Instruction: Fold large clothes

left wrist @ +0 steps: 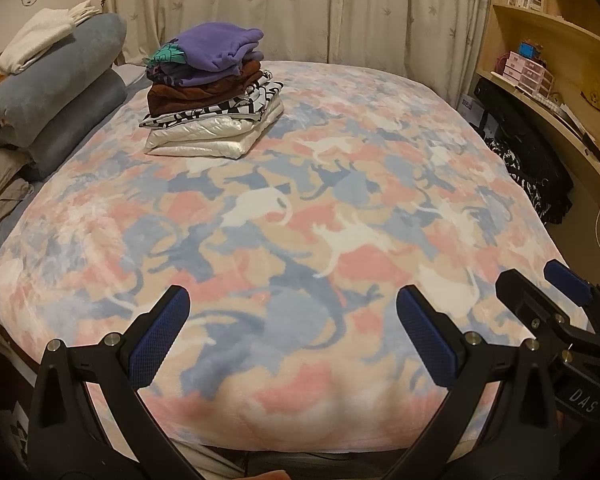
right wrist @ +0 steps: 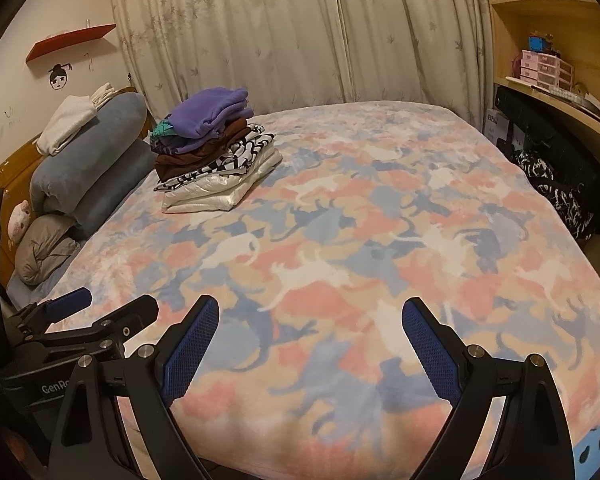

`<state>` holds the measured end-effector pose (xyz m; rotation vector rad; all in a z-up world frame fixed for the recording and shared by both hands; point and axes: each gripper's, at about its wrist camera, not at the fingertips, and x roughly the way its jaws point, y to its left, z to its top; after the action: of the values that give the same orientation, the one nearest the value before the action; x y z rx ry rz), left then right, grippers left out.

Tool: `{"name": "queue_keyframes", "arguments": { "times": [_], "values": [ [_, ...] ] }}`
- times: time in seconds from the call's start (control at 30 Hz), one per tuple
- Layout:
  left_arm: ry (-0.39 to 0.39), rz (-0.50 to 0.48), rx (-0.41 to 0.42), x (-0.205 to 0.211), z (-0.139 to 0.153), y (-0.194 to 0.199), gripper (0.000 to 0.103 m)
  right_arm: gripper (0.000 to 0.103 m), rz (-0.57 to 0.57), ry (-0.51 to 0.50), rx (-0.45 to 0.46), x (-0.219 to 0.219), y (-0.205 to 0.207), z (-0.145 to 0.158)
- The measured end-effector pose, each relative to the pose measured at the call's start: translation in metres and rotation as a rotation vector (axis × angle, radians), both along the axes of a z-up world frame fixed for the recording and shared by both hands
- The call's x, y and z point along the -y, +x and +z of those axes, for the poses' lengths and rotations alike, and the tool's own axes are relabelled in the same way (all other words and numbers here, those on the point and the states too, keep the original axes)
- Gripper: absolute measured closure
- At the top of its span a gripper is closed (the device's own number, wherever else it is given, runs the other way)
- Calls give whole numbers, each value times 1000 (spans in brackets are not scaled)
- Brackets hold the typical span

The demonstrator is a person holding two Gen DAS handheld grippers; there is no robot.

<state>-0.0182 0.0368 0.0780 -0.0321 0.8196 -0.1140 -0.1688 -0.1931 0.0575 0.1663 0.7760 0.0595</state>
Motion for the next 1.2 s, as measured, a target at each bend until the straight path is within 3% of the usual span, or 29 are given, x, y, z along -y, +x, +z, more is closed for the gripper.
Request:
{"name": "queue_keyframes", "arguments": {
  "times": [1.2],
  "values": [
    [4,8,3,3,1,-3,0,9,-2,-4,4,-5,-1,-3]
  ]
}}
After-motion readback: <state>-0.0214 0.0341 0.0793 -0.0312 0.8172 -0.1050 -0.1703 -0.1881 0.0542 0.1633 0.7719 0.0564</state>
